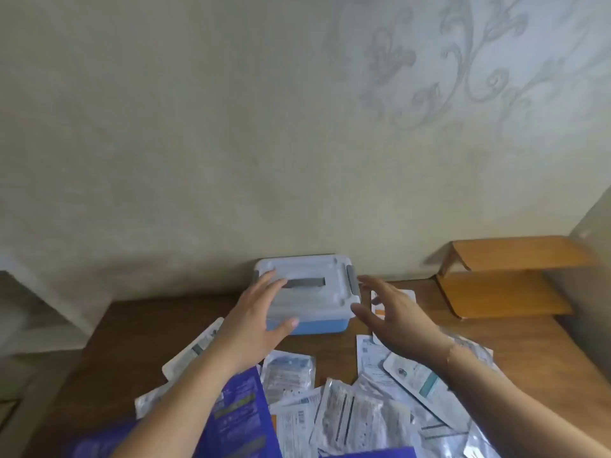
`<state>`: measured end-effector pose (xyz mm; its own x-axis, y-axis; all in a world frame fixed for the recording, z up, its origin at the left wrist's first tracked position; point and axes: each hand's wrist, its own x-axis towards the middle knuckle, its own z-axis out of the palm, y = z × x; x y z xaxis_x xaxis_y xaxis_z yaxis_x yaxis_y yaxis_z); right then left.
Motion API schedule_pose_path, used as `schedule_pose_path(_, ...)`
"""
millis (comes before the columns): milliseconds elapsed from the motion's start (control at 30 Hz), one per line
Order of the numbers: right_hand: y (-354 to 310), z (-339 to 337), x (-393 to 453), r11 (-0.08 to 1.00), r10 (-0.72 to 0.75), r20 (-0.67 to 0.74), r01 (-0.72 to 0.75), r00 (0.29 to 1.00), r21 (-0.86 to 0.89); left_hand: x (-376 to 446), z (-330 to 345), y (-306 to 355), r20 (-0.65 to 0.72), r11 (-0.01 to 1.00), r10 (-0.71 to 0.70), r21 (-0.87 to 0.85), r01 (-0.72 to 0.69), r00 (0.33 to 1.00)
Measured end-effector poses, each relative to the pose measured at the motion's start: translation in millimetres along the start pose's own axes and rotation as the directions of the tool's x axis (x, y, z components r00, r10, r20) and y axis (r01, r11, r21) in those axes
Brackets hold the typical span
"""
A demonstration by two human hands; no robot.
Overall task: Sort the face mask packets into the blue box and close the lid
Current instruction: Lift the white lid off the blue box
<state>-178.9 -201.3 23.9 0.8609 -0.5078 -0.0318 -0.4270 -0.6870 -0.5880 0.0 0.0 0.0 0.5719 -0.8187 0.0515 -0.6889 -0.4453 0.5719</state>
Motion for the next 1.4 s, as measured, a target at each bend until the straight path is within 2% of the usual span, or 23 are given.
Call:
schedule_pose_path(133, 19.4, 52.8, 2.3, 0.998, 0.068, 0.108, -0.066, 0.992, -0.020, -1.6, 26.7, -42.9, 0.018, 0.982, -0.184, -0.030, 0.185, 0.983)
schedule_pose_path(200, 25.6, 68.2, 10.8, 0.995, 0.099, 0.099, -0.097, 0.990, -0.023, 3.2, 35.9, -60.0, -0.049, 0.973, -0.223, -0.071, 0.219, 0.974)
schedule_pose_path(333, 29.5, 79.7, 41.7, 0.984, 0.176, -0.022, -0.175, 0.984, 0.028, 29.3, 37.8, -77.8, -0.174, 0.960, -0.271, 0.025, 0.279, 0.947)
schedule_pose_path(433, 34.0, 77.6, 70.8, 0.966, 0.254, -0.167, -0.240, 0.953, 0.101, 54.7, 43.4, -88.2, -0.164, 0.903, -0.427, -0.139, 0.407, 0.889)
schedule_pose_path(567, 41.5, 79.7, 105.6, 0.945, 0.320, -0.206, -0.297, 0.925, 0.134, 70.6, 52.4, -88.5, -0.188, 0.811, -0.565, -0.304, 0.499, 0.803)
schedule_pose_path(667, 47.8, 85.2, 116.1, 0.923, 0.367, -0.214, -0.325, 0.905, 0.208, 72.4, 56.9, -87.2, -0.220, 0.799, -0.590, -0.297, 0.523, 0.776)
schedule_pose_path(833, 61.8, 97.8, 112.3, 0.901, 0.404, -0.193, -0.354, 0.894, 0.250, 62.9, 65.5, -88.0, -0.226, 0.814, -0.573, -0.266, 0.516, 0.788)
schedule_pose_path(1067, 62.9, 99.3, 114.0, 0.924, 0.353, -0.208, -0.303, 0.912, 0.235, 68.7, 63.0, -86.8, -0.205, 0.821, -0.568, -0.200, 0.534, 0.797)
schedule_pose_path(1400, 66.0, 97.8, 115.8, 0.930, 0.338, -0.184, -0.297, 0.923, 0.216, 69.5, 64.4, -88.7, -0.195, 0.812, -0.581, -0.205, 0.547, 0.790)
